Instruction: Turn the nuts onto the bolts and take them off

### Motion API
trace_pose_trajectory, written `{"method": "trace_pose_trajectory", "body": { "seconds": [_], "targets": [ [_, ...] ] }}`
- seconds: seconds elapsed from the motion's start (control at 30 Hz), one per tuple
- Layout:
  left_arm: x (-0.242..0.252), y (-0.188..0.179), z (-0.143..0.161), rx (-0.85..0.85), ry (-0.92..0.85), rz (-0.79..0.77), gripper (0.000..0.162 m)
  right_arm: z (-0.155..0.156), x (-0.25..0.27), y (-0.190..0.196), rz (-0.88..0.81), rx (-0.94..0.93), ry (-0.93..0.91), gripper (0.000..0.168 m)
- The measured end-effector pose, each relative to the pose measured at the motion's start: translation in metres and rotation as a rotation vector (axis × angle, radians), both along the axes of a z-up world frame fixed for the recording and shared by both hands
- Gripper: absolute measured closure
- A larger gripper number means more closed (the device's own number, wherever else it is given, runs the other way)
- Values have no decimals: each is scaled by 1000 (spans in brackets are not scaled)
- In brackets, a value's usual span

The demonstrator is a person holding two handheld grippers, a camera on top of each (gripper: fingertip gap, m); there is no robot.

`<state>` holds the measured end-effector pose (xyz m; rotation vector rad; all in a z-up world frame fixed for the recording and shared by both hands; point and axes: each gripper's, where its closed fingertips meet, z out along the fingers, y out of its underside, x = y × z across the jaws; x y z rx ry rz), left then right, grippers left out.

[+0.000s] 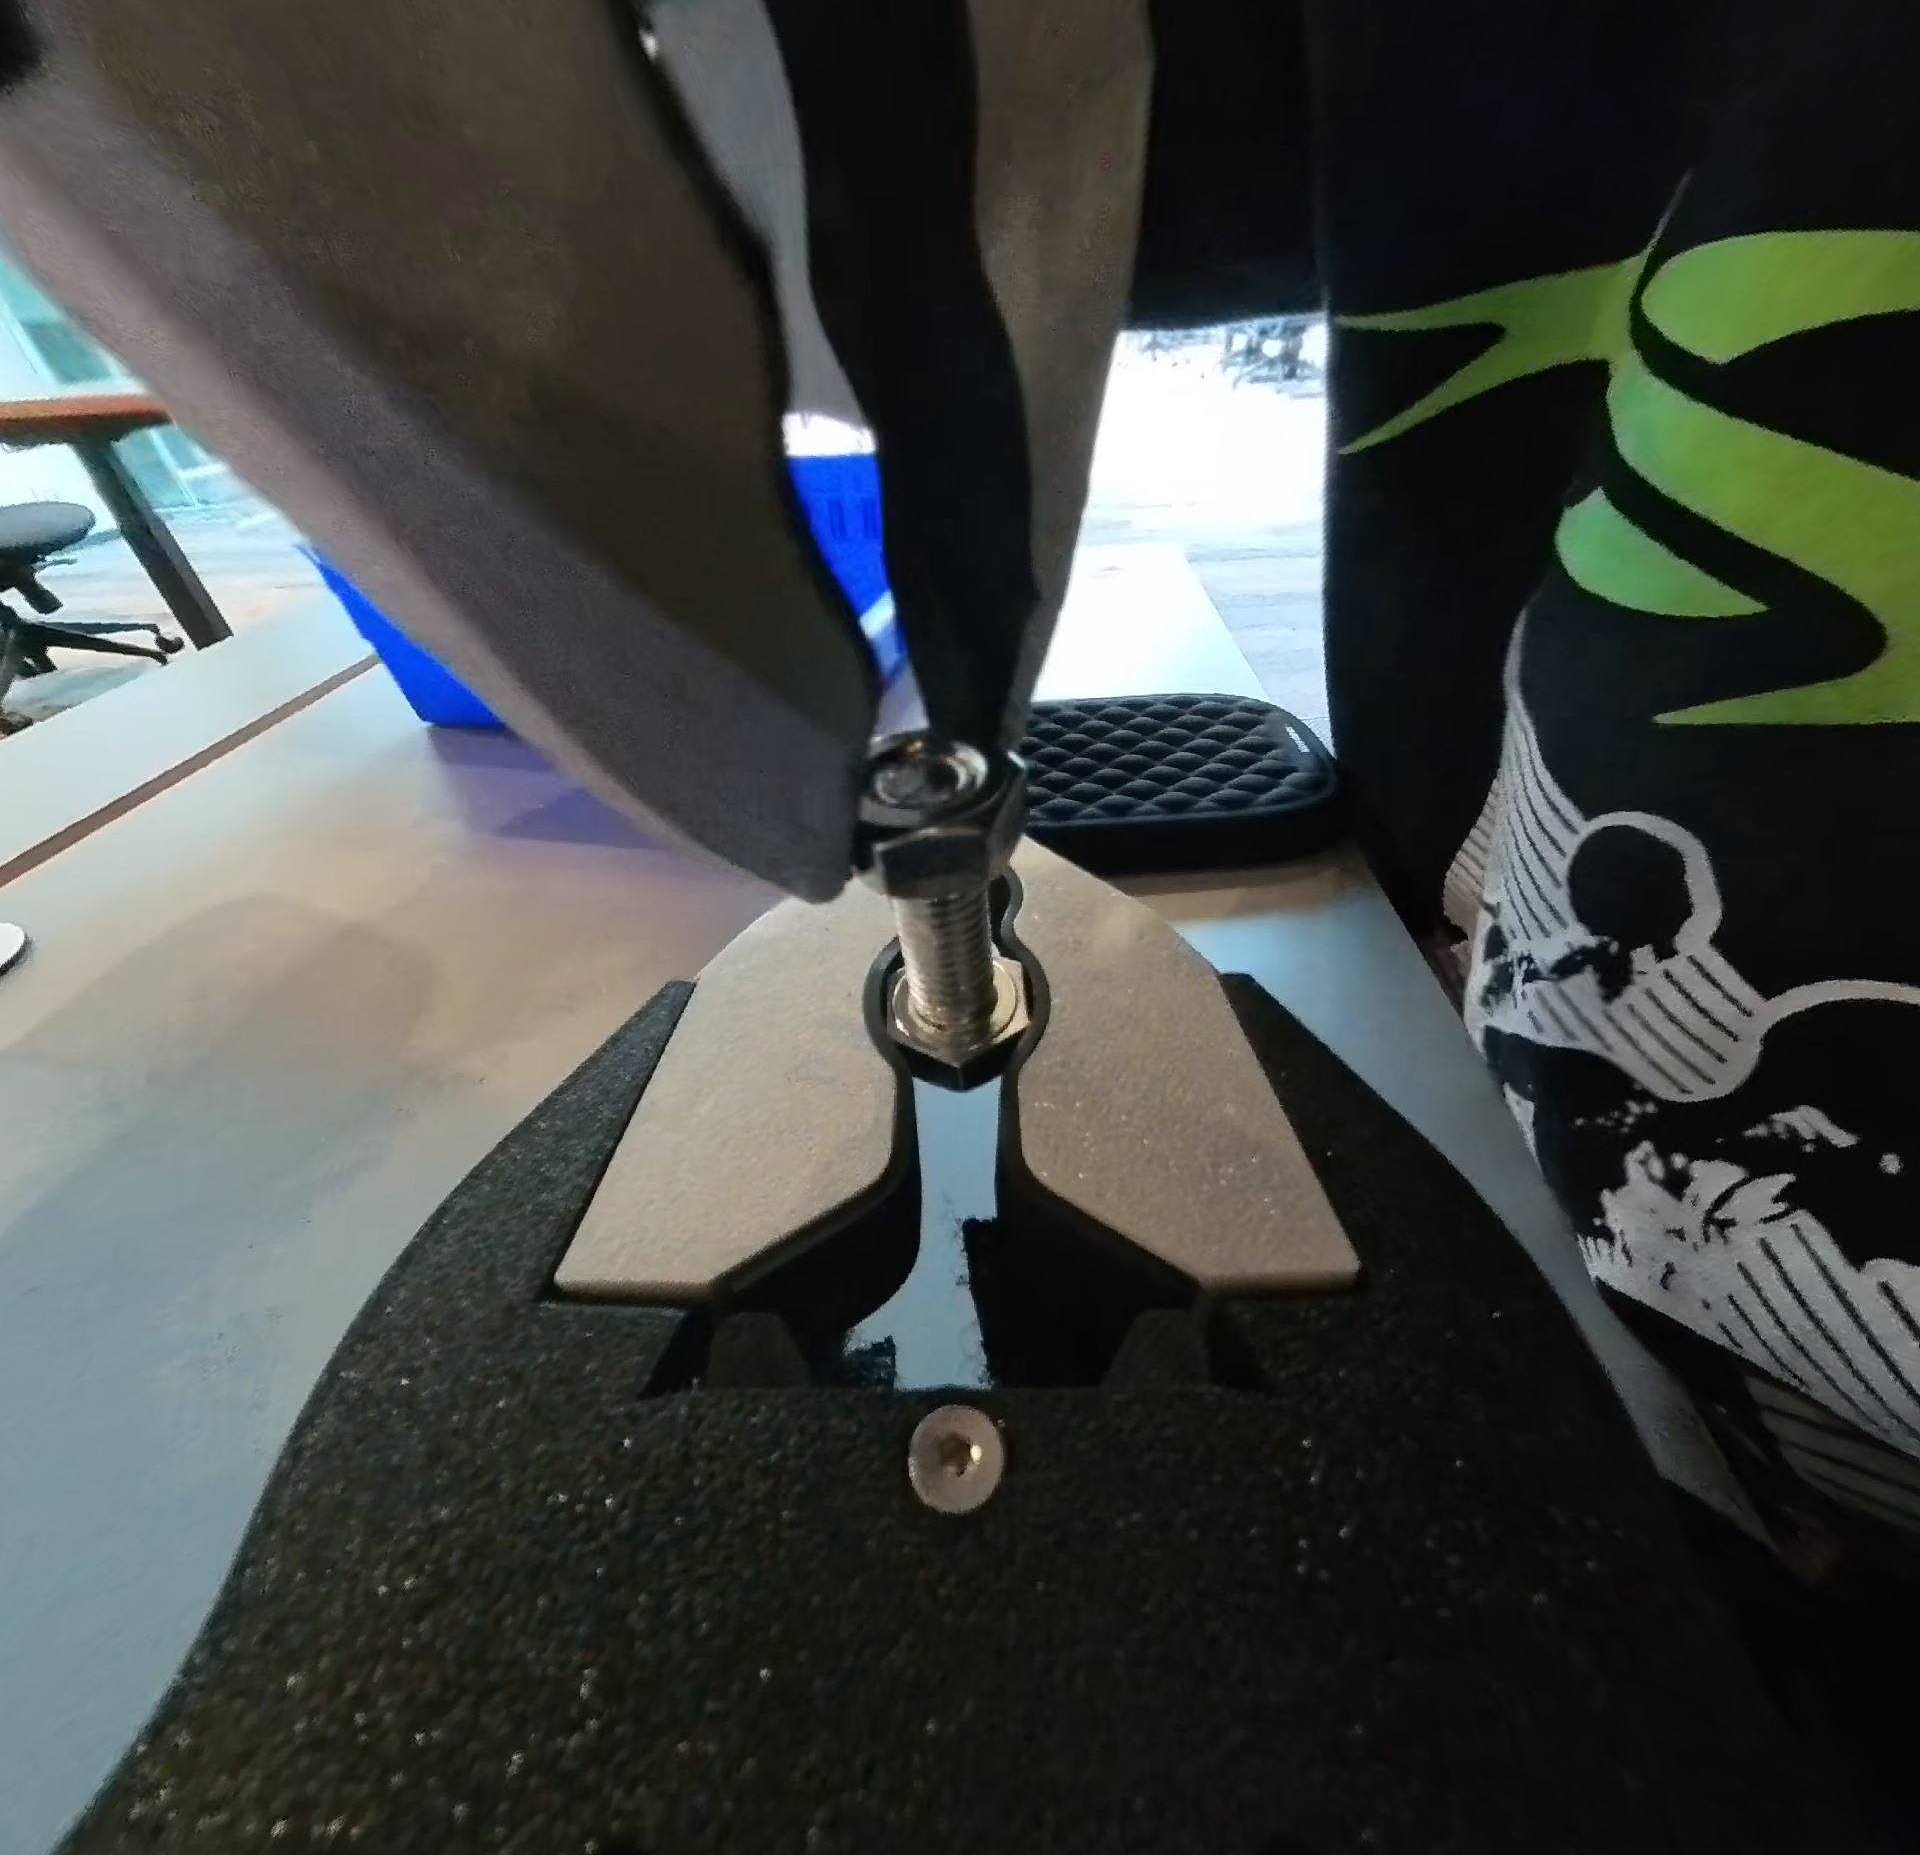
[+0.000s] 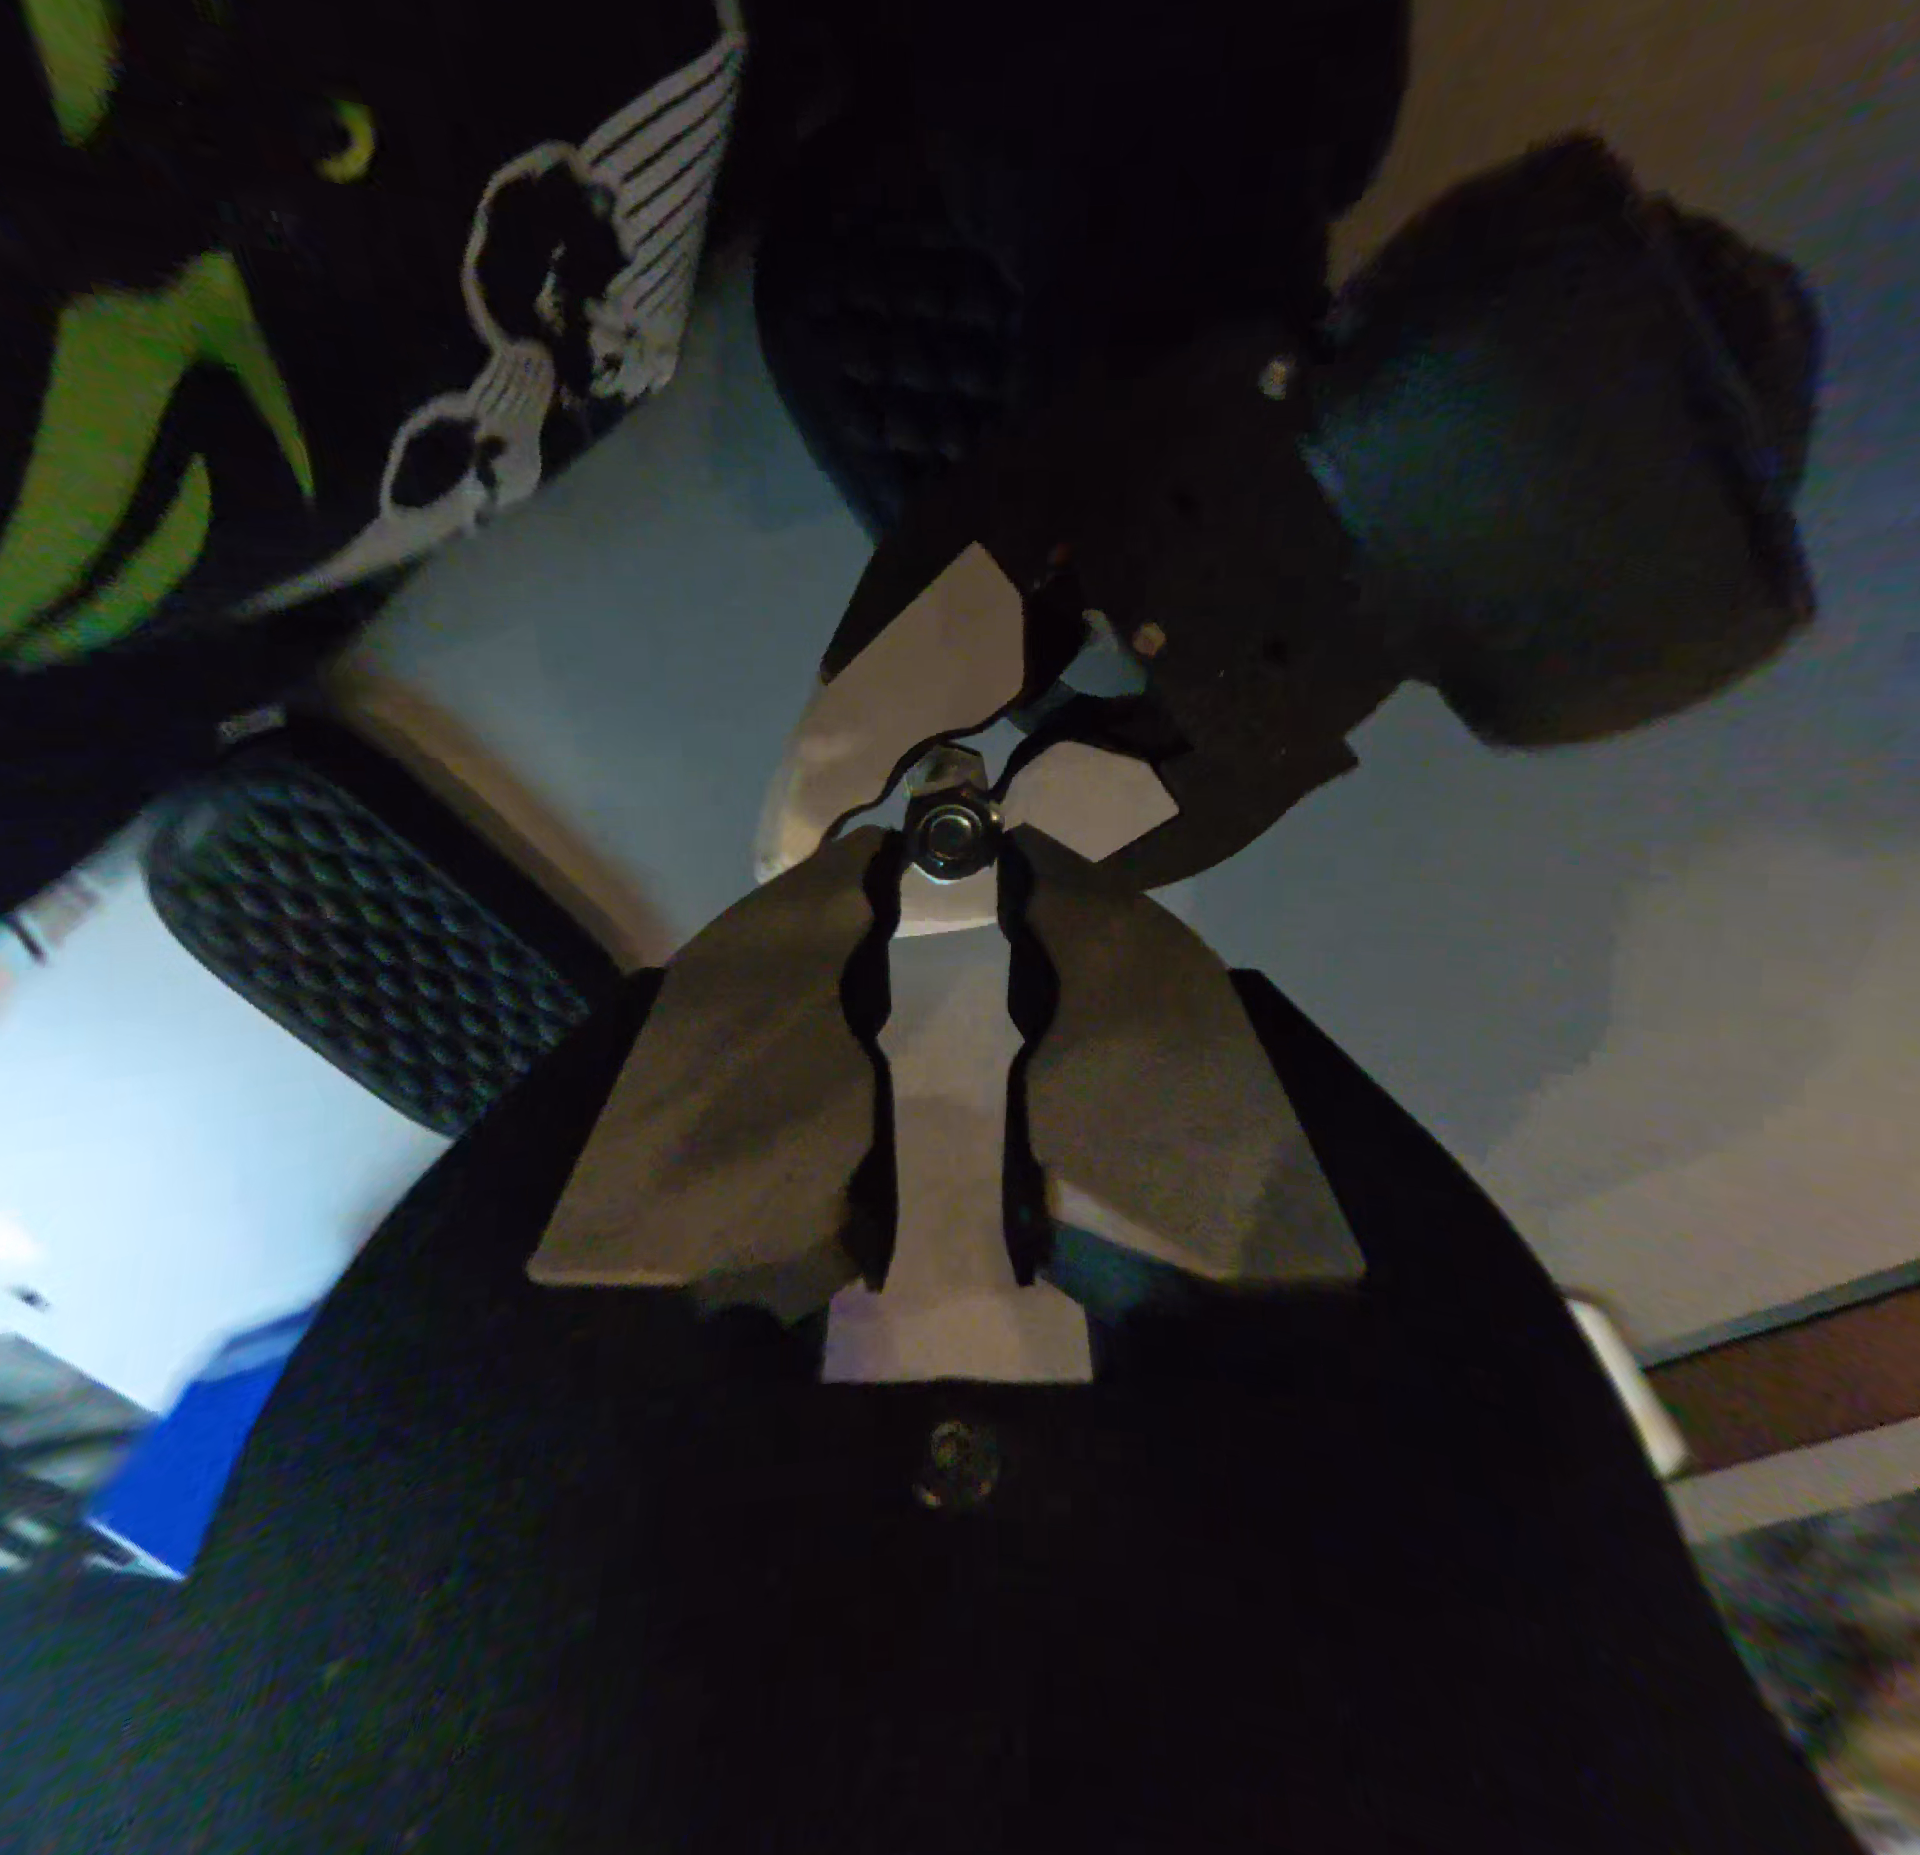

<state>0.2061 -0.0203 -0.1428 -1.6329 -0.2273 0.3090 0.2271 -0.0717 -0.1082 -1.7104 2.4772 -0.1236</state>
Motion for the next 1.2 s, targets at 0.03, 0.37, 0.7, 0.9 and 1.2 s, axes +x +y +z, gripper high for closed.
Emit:
{"method": "trace_pose_trajectory", "body": {
  "seconds": [0.03,0.37,0.7,0.9,1.2],
  "targets": [
    [0,1,-1,-6,1,-1,152,-1,0,1,-73,-3,-12,151],
    [1,2,-2,-15,4,-5,152,-2,2,5,-590,-70,-60,147],
    [2,1,0,-1,0,-16,152,11,7,1,314,-134,-13,133],
    [3,2,0,-1,0,-19,152,3,4,1,431,-25,19,138],
    [1,1,1,4,0,0,152,1,0,-4,17,-37,26,150]
  ]
}}
